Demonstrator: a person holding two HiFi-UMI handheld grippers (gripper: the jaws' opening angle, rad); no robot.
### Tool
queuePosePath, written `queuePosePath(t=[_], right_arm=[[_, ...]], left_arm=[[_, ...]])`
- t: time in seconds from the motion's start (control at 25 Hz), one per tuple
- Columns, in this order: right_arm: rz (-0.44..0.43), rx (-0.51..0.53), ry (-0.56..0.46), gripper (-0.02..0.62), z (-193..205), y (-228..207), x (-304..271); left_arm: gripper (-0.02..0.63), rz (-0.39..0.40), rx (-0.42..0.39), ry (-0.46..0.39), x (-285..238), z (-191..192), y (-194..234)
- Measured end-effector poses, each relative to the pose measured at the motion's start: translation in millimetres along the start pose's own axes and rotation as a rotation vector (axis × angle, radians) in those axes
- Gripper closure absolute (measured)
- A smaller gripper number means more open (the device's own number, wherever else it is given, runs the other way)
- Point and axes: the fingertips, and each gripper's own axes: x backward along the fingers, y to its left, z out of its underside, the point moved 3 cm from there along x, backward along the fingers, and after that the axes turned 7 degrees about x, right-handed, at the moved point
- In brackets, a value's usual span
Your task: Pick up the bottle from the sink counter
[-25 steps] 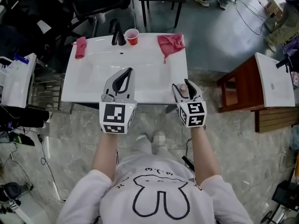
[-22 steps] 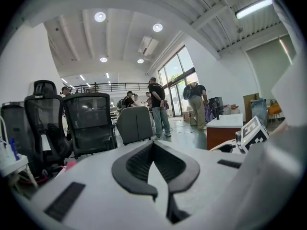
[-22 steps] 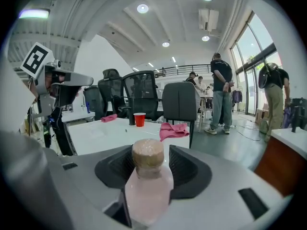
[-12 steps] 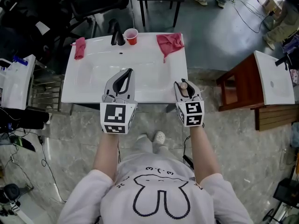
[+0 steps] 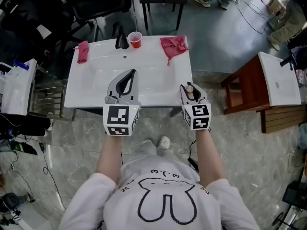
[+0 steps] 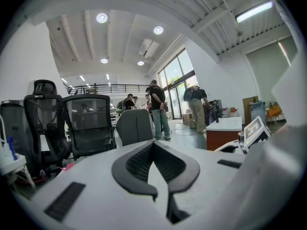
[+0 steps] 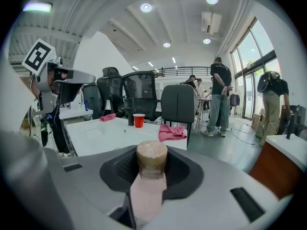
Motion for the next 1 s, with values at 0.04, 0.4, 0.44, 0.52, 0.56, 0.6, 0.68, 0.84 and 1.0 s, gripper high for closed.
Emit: queuePosePath(t=[0.04,0.4,0.44,0.52,0.56,0.6,0.68,0.84,1.0], right_arm=[[0.000,0.000,-0.004,0.459,-2.8,0.2,1.6],[0.015,0.007,-0.039,0.460,-40.2,-0.1,12.3],[0.015,0.009,-0.045,0.460,-44.8,0.1,13.8],[0.013,0.012,-0.058,0.460,-53.5,0.8,16.6],[0.011,0.013,-0.064,0.459,-57.3,1.2,18.2],[0.011,0.012,-0.068,0.459,-60.6,1.5,20.0],[0.013,0.014,-0.072,0.460,-67.1,2.1,23.0],[0.019,0.024,-0.071,0.460,-81.9,2.6,28.3],[0.024,0.035,-0.092,0.460,-100.0,1.2,35.1]], left_arm=[[0.597,0.002,0.000,-0.003,0.5,-1.8,0.4],[0.597,0.020,-0.004,-0.045,3.2,-30.0,8.0],[0.597,0.019,-0.004,-0.050,3.4,-33.4,9.1],[0.597,0.017,-0.002,-0.061,4.0,-39.2,11.2],[0.597,0.016,-0.002,-0.067,4.4,-41.5,11.9],[0.597,0.016,-0.002,-0.072,5.0,-43.4,12.3],[0.597,0.017,0.001,-0.081,6.3,-46.8,13.7],[0.597,0.014,0.008,-0.104,9.0,-55.4,18.1],[0.597,0.013,0.008,-0.132,10.1,-65.7,20.6]])
